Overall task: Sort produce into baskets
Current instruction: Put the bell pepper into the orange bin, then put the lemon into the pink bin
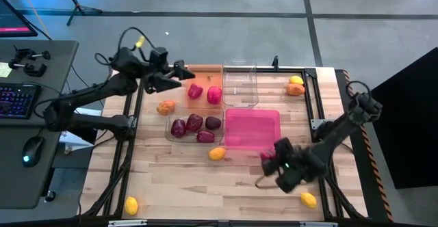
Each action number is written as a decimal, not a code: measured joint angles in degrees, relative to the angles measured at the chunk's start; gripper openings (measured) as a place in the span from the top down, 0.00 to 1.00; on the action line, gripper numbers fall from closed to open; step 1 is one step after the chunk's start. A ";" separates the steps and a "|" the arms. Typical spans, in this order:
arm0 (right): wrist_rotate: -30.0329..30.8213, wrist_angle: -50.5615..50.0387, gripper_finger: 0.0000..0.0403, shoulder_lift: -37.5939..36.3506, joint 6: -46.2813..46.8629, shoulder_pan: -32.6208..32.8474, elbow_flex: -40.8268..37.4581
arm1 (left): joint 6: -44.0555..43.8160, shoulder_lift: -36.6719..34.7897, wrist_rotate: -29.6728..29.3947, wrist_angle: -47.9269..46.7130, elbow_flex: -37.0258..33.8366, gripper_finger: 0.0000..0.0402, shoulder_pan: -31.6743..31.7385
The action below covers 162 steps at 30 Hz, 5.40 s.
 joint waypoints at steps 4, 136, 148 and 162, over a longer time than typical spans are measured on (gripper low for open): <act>4.08 10.87 0.39 0.05 -19.51 -9.83 -0.22 | 1.34 -1.38 -0.02 -2.85 0.04 0.12 0.06; -56.39 9.28 0.08 10.56 8.02 13.32 -4.51 | 21.05 -11.72 -33.81 -26.20 0.06 0.12 -31.36; -57.36 5.81 0.08 17.18 3.52 15.03 -4.51 | 20.76 -11.72 -33.81 -26.26 0.04 0.12 -31.38; -59.52 10.43 0.18 22.54 -2.50 14.66 -4.51 | 19.57 -11.74 -34.14 -26.30 0.04 0.12 -31.36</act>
